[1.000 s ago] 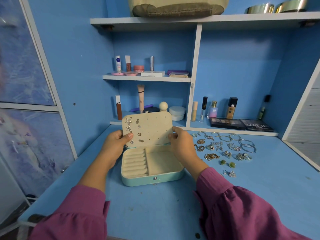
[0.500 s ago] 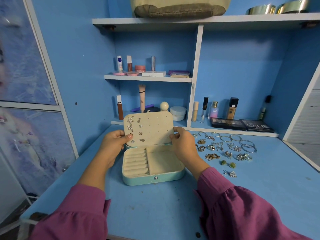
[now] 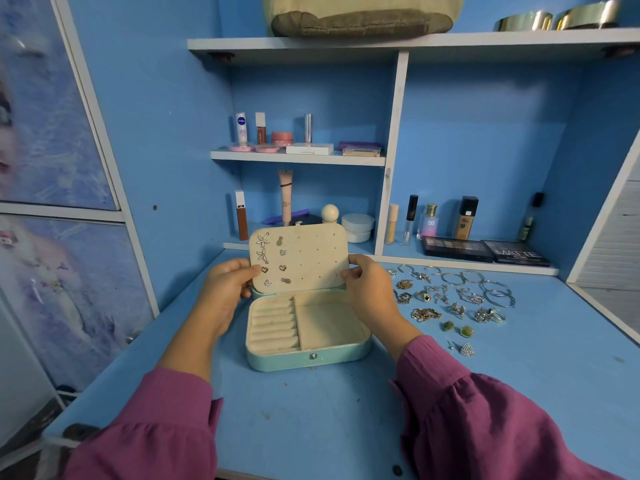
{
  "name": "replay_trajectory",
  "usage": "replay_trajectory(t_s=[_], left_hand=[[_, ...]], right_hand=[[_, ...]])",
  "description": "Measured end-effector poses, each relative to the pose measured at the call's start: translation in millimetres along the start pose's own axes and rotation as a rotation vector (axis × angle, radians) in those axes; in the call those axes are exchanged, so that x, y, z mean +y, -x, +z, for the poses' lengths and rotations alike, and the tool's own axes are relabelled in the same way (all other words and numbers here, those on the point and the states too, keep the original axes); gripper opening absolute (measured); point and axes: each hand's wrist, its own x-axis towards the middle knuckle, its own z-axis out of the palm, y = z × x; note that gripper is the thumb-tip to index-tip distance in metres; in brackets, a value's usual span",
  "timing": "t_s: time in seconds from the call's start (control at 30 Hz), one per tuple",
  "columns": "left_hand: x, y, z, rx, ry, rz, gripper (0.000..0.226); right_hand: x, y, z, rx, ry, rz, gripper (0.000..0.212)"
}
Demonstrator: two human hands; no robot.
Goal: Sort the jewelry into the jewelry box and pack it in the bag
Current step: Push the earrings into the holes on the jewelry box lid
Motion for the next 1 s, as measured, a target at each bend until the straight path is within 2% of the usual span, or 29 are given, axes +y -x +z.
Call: replay_trajectory(t_s=[0.13,0.27,0.5,0.7,0.83,1.0], left_hand=[[-3.2,-1.2,-0.2,0.014,-0.04,0.023,0.012],[-5.1,-2.0,0.9,0.011,-0.026,0.031,0.014],[-8.2,-5.6,0.5,0.012,-0.018,0.026,0.014],[-10.8,-6.5,-1.4,-0.003,-0.022,0.025,0.014],[-11.1,-6.6,-1.9,-0.002,-0.032,0.028,0.014],[-11.6,-7.3,-1.9,-0.004,-0.02,0.029,0.014]], right_hand=[[-1.2,-7.0,-13.4,-0.018,-0.04,0.053,0.029],[-5.6,-13.5,-51.0,-0.125,-0.071,0.09,0.012],[4.9,-11.3,-96.3,-0.389,0.266,0.047,0.006],[12.8,-6.2,-102.2,-0.431,0.371,0.046,0.007],[12.8,-1.5,-109.7,-0.518,0.454,0.092,0.009],[13.1,-1.2,-107.4,-0.5,0.628,0.099,0.007]])
